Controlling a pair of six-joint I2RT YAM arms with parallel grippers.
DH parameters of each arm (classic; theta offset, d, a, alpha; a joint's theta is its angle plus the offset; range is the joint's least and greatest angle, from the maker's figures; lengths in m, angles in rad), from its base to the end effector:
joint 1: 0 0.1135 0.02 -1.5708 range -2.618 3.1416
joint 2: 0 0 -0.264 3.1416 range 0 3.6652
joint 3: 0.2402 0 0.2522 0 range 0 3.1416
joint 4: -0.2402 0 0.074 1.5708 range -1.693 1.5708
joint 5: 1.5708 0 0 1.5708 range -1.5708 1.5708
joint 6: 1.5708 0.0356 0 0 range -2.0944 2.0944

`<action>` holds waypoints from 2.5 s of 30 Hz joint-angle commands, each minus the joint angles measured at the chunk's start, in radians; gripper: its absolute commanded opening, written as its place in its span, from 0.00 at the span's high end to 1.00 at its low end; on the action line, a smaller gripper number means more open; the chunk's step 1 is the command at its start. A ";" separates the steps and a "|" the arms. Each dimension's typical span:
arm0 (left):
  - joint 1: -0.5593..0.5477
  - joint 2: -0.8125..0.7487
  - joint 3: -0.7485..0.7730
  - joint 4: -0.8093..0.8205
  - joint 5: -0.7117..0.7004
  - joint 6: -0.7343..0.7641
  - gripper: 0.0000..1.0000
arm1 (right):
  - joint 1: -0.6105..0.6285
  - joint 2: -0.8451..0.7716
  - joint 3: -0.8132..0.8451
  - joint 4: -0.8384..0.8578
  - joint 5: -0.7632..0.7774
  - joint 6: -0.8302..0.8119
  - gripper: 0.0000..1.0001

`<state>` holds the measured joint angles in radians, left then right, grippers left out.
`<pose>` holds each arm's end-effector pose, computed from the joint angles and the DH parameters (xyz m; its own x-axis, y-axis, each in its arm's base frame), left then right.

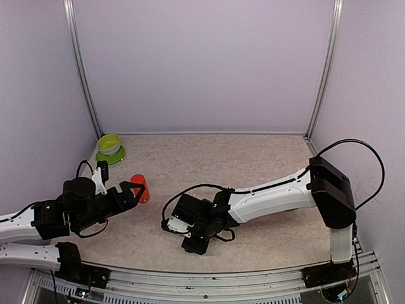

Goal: Sort the pills into containers
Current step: Place the pill at the center of the board, then pick up the pill bottle from the center of the board.

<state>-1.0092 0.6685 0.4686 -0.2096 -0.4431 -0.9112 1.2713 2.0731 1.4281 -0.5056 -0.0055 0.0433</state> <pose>0.0993 -0.1292 0.2450 -0.5687 -0.4367 -0.6970 0.1727 0.7651 -0.6203 0.1248 0.4048 0.1455 -0.3105 -0.8589 -0.4073 -0.9436 0.3304 0.0227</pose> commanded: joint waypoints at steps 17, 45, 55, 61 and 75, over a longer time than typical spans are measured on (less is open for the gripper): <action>-0.004 0.089 0.001 0.063 0.098 0.107 0.01 | -0.104 -0.430 -0.375 0.401 0.031 0.042 0.00; -0.272 1.032 0.666 -0.082 0.256 0.498 0.06 | -0.156 -1.163 -0.969 0.547 0.528 0.326 0.00; -0.274 1.198 0.787 -0.155 0.193 0.518 0.34 | -0.156 -1.163 -0.989 0.567 0.501 0.338 0.00; -0.261 1.235 0.796 -0.141 0.195 0.525 0.38 | -0.156 -1.145 -0.990 0.581 0.484 0.330 0.01; -0.222 1.270 0.806 -0.093 0.274 0.538 0.64 | -0.156 -1.094 -0.978 0.610 0.470 0.299 0.00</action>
<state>-1.2411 1.9205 1.2453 -0.3298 -0.2047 -0.3870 1.1217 0.9638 0.4469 0.0792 0.4679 0.3561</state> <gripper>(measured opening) 0.368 0.994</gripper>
